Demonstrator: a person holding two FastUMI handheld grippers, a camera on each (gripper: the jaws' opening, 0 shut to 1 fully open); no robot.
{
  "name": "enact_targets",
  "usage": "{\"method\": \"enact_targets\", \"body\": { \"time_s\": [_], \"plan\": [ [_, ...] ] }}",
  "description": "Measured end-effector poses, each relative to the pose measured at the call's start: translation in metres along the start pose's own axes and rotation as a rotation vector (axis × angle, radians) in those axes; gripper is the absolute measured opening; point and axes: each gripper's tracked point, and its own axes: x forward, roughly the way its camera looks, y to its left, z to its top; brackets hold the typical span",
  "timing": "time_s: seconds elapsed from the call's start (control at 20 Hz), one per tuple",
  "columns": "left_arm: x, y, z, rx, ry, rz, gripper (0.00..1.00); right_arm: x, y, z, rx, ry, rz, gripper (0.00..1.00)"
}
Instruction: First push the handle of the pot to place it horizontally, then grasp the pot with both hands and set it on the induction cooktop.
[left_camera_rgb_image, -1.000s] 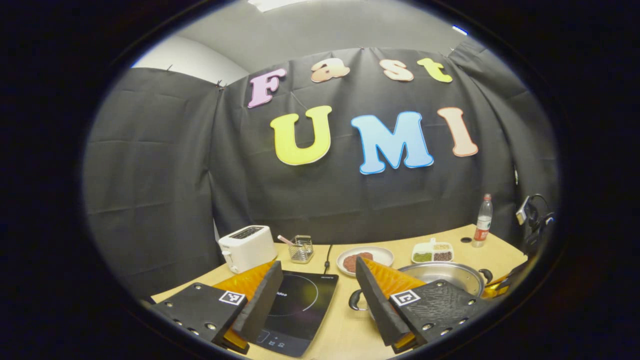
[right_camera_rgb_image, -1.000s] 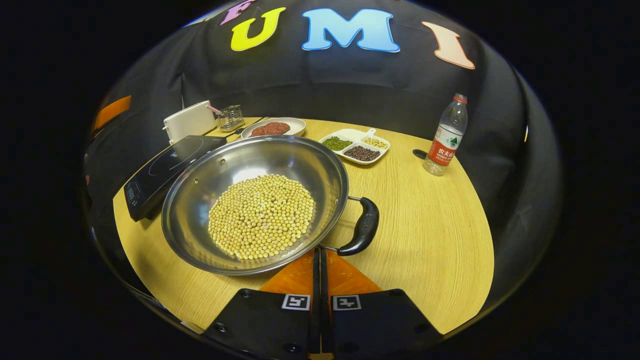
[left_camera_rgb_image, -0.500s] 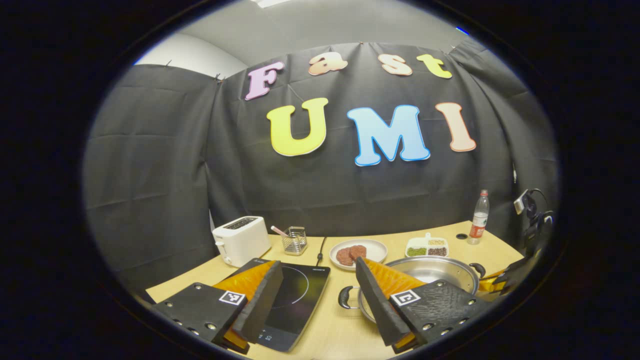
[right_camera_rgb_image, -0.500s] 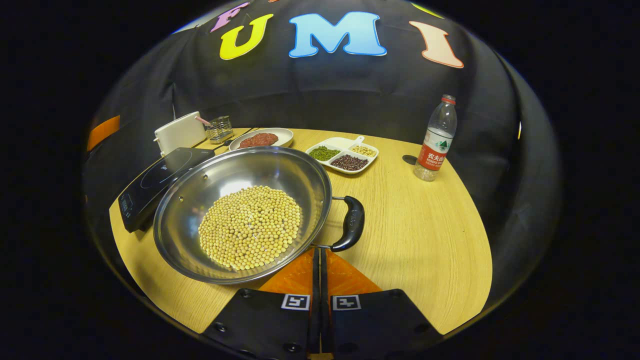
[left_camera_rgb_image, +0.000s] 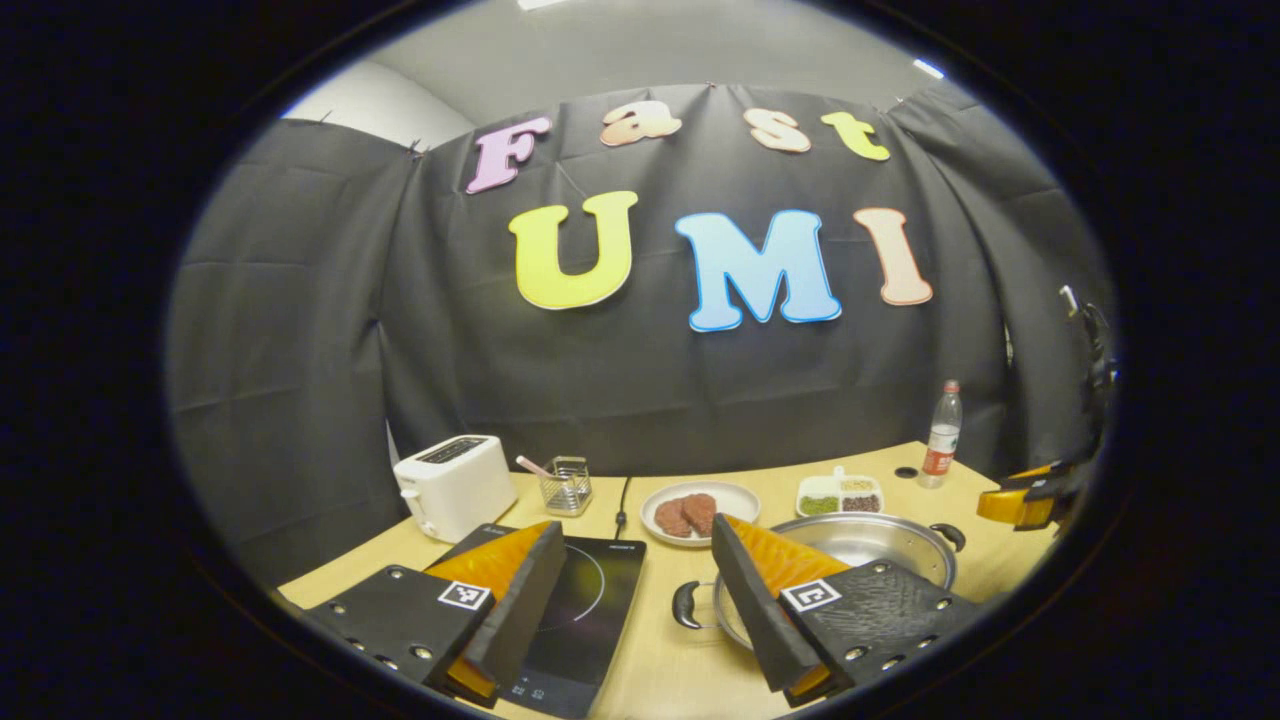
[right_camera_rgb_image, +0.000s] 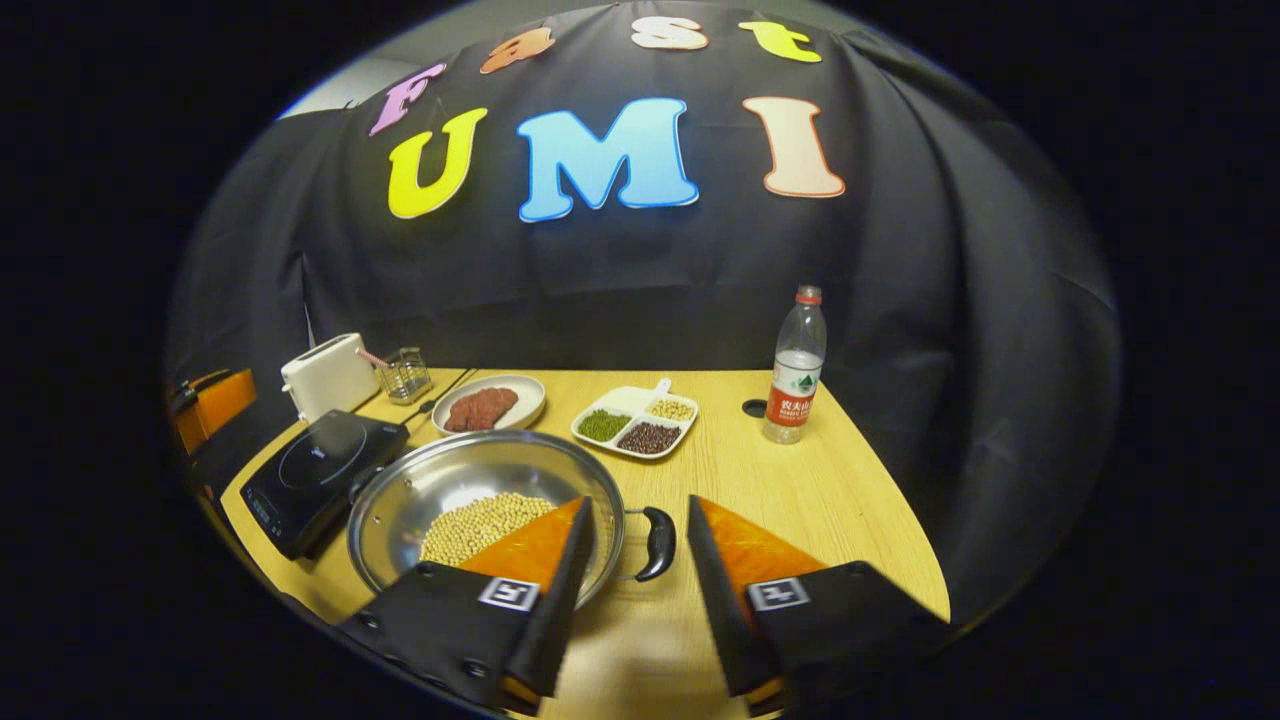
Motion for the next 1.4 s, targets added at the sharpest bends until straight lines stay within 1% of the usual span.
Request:
{"method": "enact_targets", "body": {
  "time_s": [0.05, 0.1, 0.25, 0.3, 0.35, 0.55, 0.6, 0.65, 0.7, 0.75, 0.8, 1.0, 1.05, 1.1, 1.25, 1.3, 1.35, 1.4],
  "plan": [
    [0.005, -0.001, -0.001, -0.001, 0.001, -0.012, 0.87, -0.002, 0.0, 0.008, 0.005, -0.017, -0.01, 0.77],
    [0.009, -0.003, 0.0, 0.001, 0.001, -0.025, 0.87, 0.002, 0.0, 0.012, 0.004, -0.029, -0.021, 1.0],
    [0.023, -0.011, -0.007, 0.005, 0.017, -0.076, 0.87, -0.002, 0.003, 0.016, -0.011, -0.045, -0.04, 0.98],
    [0.027, -0.014, -0.012, 0.001, 0.032, -0.094, 0.89, 0.0, 0.005, 0.015, -0.014, -0.04, -0.042, 0.93],
    [0.032, -0.016, -0.017, -0.004, 0.045, -0.104, 0.9, 0.003, 0.006, 0.011, -0.018, -0.031, -0.046, 0.98],
    [0.051, -0.024, -0.034, -0.025, 0.097, -0.133, 0.9, 0.015, 0.006, 0.002, -0.027, 0.0, -0.058, 0.98],
    [0.055, -0.028, -0.039, -0.029, 0.109, -0.145, 0.87, 0.019, 0.005, 0.001, -0.029, 0.008, -0.06, 0.98],
    [0.06, -0.031, -0.044, -0.031, 0.122, -0.152, 0.87, 0.022, 0.004, -0.004, -0.029, 0.022, -0.063, 0.98],
    [0.064, -0.033, -0.048, -0.032, 0.133, -0.158, 0.87, 0.025, 0.003, -0.007, -0.028, 0.036, -0.067, 0.93],
    [0.067, -0.034, -0.052, -0.033, 0.144, -0.161, 0.87, 0.03, 0.002, -0.009, -0.027, 0.044, -0.069, 0.98],
    [0.071, -0.034, -0.056, -0.033, 0.157, -0.163, 0.9, 0.033, 0.001, -0.01, -0.027, 0.048, -0.072, 0.98],
    [0.083, -0.042, -0.081, -0.045, 0.215, -0.179, 0.9, 0.043, -0.001, -0.019, -0.034, 0.077, -0.076, 0.98],
    [0.084, -0.044, -0.09, -0.046, 0.238, -0.184, 0.87, 0.045, -0.001, -0.022, -0.04, 0.083, -0.078, 0.98],
    [0.087, -0.046, -0.097, -0.049, 0.255, -0.188, 0.9, 0.046, -0.002, -0.024, -0.045, 0.088, -0.079, 0.98],
    [0.093, -0.052, -0.113, -0.069, 0.304, -0.2, 0.9, 0.053, -0.002, -0.031, -0.046, 0.11, -0.08, 0.98],
    [0.096, -0.054, -0.12, -0.078, 0.32, -0.203, 0.87, 0.054, -0.003, -0.036, -0.045, 0.12, -0.08, 0.98],
    [0.098, -0.056, -0.126, -0.084, 0.334, -0.206, 0.87, 0.056, -0.003, -0.038, -0.046, 0.129, -0.082, 0.98],
    [0.099, -0.056, -0.13, -0.086, 0.35, -0.205, 0.9, 0.057, -0.004, -0.04, -0.049, 0.137, -0.084, 0.99]
  ]
}}
